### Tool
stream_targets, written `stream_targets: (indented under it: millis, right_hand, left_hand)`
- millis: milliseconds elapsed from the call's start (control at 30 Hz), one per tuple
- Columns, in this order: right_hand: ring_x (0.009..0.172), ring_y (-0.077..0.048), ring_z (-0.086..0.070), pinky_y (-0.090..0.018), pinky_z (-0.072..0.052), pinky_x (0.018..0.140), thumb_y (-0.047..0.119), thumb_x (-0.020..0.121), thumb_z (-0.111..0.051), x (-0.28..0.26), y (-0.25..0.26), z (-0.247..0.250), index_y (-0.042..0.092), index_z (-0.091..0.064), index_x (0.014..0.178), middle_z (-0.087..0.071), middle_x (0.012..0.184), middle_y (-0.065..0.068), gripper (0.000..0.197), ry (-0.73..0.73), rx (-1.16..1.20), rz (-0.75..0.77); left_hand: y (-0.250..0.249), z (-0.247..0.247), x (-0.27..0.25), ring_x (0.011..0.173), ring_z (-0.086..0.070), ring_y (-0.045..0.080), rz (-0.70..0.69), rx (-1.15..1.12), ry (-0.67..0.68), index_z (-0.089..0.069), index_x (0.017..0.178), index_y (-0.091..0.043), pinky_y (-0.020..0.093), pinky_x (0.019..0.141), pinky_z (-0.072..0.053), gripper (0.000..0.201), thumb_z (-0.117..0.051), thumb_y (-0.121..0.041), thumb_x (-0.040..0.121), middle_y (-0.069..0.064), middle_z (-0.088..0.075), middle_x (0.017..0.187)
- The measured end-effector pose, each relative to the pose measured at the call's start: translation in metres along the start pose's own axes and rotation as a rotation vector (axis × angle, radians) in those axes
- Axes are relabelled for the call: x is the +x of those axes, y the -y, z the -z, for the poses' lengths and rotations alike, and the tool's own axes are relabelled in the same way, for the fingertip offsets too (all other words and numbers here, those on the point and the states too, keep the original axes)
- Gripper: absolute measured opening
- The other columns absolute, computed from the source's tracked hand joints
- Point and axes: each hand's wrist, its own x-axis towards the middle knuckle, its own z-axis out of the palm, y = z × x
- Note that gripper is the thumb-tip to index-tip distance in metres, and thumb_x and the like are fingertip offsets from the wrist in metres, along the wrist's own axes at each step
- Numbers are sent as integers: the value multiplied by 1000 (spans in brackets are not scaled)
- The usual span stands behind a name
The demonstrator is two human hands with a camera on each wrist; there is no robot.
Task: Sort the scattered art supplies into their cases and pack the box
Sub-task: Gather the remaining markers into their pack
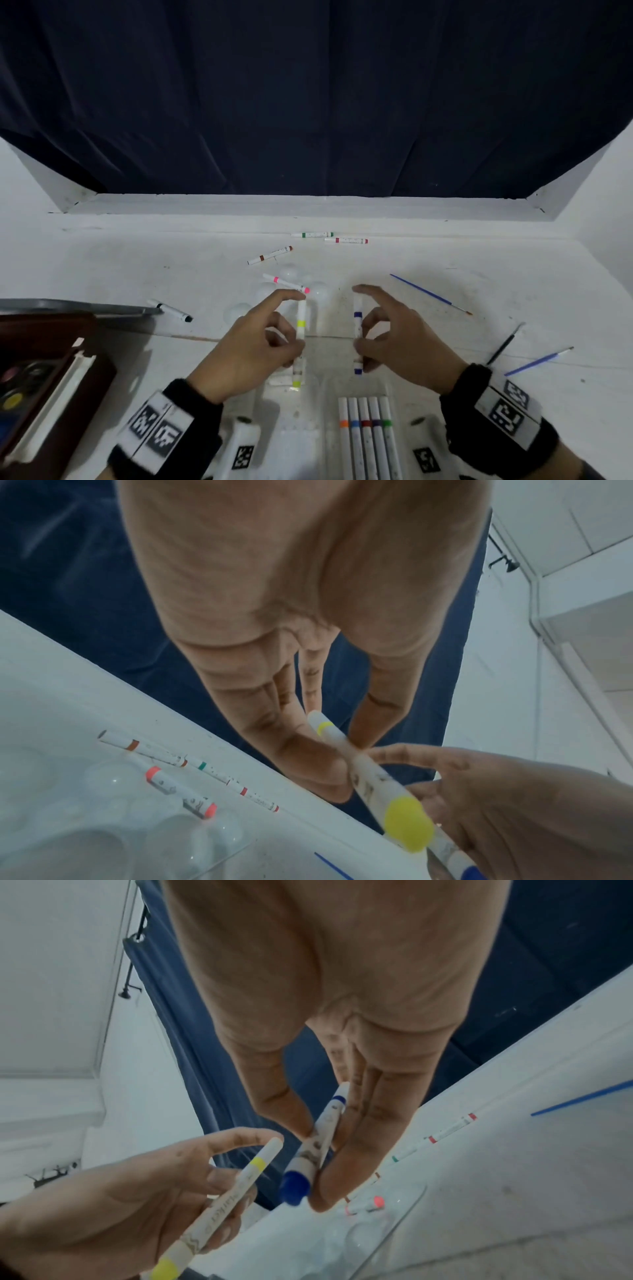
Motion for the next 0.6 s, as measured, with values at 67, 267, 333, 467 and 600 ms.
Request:
stream_targets:
  millis: [67,267,333,467,600]
  right_hand:
    - [63,-25,-73,-40,-62,69,5,81,-72,-18,-1,-10,39,-47,130,-66,87,-7,64,39,-5,14]
    - [65,-12,-68,-25,-57,66,19,79,-73,-51,-22,-45,41,-42,122,-69,81,-4,58,166,-198,-1]
    - [64,-9,-65,-26,-58,68,21,81,-72,-53,-26,-51,38,-41,122,-70,80,-5,54,193,-242,-11]
    - [73,-11,-65,-28,-58,75,25,85,-69,-53,-29,-59,32,-39,133,-68,84,-1,57,229,-350,-3]
    - [79,-8,-61,-27,-55,79,31,87,-67,-52,-28,-61,25,-37,145,-63,91,7,66,233,-475,33]
  left_hand:
    - [2,-1,-21,66,-68,23,14,-32,32,-54,121,-44,27,72,-55,53,-74,-9,86,6,-65,80]
    - [33,-18,-66,68,-69,20,60,39,150,-51,124,-43,41,77,-59,54,-75,-13,86,9,-65,84]
    - [40,-25,-71,68,-69,18,61,55,177,-50,123,-45,38,76,-59,54,-75,-15,86,10,-64,85]
    - [46,-35,-71,69,-70,15,60,116,173,-49,122,-44,37,76,-60,52,-76,-18,86,4,-66,81]
    - [47,-40,-70,68,-73,17,88,98,188,-54,124,-35,34,75,-61,50,-79,-17,85,7,-66,84]
